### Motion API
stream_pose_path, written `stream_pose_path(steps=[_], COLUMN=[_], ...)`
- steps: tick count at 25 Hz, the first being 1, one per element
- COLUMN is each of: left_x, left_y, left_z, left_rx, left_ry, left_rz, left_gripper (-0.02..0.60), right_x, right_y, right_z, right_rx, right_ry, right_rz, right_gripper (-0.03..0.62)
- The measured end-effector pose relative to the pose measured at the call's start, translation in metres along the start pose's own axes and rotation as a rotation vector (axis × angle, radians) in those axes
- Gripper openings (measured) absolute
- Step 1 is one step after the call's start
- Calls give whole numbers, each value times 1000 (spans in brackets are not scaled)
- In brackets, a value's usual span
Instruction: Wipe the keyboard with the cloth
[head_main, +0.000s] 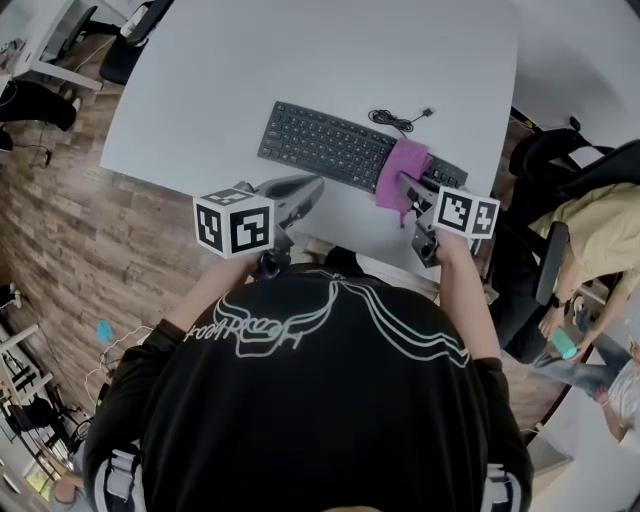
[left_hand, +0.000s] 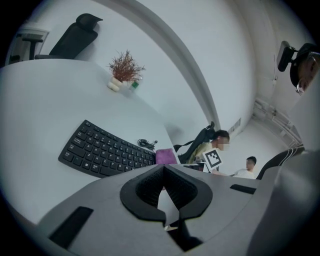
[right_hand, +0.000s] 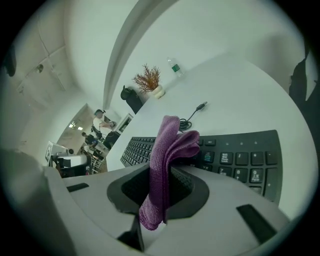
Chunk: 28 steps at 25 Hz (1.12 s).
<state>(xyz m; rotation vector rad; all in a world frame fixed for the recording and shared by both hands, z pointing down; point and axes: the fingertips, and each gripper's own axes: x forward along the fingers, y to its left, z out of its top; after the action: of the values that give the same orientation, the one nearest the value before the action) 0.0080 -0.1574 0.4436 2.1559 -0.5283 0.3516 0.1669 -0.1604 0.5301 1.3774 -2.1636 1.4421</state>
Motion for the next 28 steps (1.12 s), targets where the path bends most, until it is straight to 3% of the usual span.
stream_pose_path(steps=[14,28], left_x=[38,58], left_y=[-23,-19], left_z=[-2,-2], left_rx=[44,36], left_ry=[76,95], left_rz=[-68,-73], left_gripper=[5,5], right_x=[-55,-99], right_y=[-55,-102], right_z=[-12,-21], right_rx=[65,97], right_ry=[-54,-55], right_rz=[-111,-197], right_gripper=[55,55])
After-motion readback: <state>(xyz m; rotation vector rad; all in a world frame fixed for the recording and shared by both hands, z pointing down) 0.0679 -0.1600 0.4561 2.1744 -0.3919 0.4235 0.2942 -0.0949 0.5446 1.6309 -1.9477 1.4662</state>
